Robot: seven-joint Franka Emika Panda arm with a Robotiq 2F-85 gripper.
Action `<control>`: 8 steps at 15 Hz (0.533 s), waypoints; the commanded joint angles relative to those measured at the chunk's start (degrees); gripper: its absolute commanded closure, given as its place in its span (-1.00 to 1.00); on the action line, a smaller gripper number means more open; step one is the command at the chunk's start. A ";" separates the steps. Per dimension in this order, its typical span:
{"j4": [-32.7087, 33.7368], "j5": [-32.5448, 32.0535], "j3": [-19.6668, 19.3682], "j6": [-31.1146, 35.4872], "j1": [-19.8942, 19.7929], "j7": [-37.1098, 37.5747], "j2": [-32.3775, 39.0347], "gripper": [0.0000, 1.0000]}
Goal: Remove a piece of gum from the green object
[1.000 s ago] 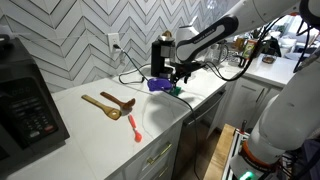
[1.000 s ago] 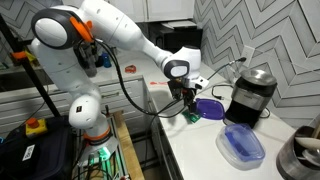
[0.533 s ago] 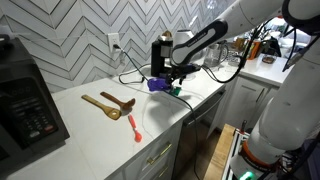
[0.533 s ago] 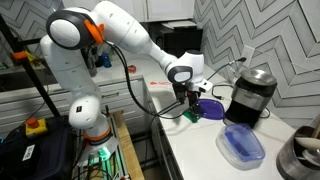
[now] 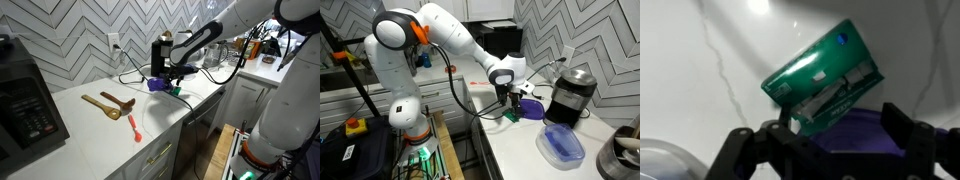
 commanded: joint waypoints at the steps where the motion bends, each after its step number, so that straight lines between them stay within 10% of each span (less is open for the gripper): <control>1: 0.09 2.96 -0.71 0.66 0.20 -2.81 -0.50 -1.00; 8: -1.13 2.17 -2.67 -4.11 -0.85 -10.55 -4.48 -1.00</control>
